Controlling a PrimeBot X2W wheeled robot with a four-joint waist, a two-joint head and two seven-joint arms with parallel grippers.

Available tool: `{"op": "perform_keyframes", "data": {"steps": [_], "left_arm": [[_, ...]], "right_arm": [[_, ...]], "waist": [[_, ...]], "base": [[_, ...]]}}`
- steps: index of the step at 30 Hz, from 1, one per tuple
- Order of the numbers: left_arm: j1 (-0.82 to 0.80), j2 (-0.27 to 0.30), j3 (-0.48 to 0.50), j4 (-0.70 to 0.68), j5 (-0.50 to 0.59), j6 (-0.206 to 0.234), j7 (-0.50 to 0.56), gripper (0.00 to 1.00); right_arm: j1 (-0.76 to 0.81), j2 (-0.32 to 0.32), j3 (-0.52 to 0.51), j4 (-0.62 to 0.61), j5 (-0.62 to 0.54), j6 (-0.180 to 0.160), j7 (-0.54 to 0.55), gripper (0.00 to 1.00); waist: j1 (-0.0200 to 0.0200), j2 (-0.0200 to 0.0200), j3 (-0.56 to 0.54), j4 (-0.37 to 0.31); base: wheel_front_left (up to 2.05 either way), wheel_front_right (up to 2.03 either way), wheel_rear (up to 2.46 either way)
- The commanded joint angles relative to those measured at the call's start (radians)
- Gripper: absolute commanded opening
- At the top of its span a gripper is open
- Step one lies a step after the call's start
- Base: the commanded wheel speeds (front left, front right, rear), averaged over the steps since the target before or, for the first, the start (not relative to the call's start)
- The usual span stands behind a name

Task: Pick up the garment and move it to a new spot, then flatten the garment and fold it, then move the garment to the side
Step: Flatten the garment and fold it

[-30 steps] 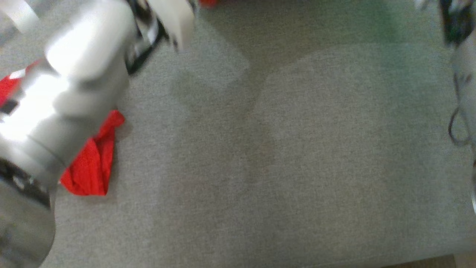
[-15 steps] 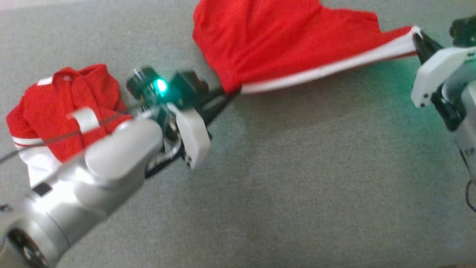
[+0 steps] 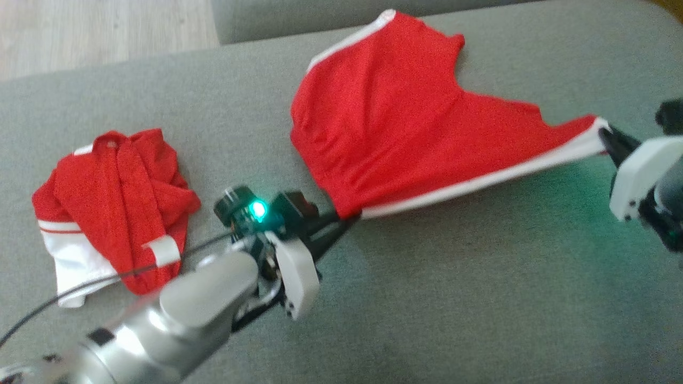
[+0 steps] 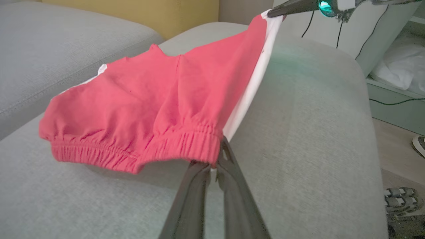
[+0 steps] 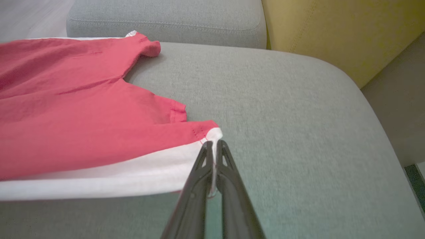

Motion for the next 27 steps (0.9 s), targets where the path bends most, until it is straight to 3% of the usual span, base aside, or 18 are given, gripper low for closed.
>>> {"op": "perform_keyframes", "data": {"steps": [1,7,13,20,27], "left_arm": [[-0.015,0.021,0.037,-0.024,0.012,0.006,0.004,0.00],[0.066,0.020,0.037,-0.111,0.026,0.013,0.047,0.00],[0.071,0.031,0.058,-0.179,0.026,0.074,0.054,0.00],[0.014,0.028,0.108,-0.181,0.022,0.127,0.062,0.00],[-0.066,0.010,0.128,-0.146,0.037,0.138,0.080,0.00]], "right_arm": [[0.023,-0.049,0.001,-0.022,0.011,0.007,0.001,0.00],[0.119,-0.116,-0.038,-0.113,0.069,0.007,0.022,0.00],[0.157,-0.146,-0.120,-0.191,0.053,0.007,0.007,0.00],[0.092,-0.085,-0.247,-0.220,-0.045,0.007,-0.034,0.00],[-0.017,0.003,-0.348,-0.213,-0.161,0.007,-0.034,0.00]], "waist": [[0.0001,0.0000,-0.025,-0.012],[0.0001,0.0000,-0.071,-0.017],[0.0001,0.0000,-0.052,-0.009],[0.0001,0.0000,0.019,0.030],[0.0001,0.0000,0.097,0.083]], "base": [[0.00,0.00,0.00],[0.00,0.00,0.00],[0.00,0.00,0.00],[0.00,0.00,0.00],[0.00,0.00,0.00]]}}
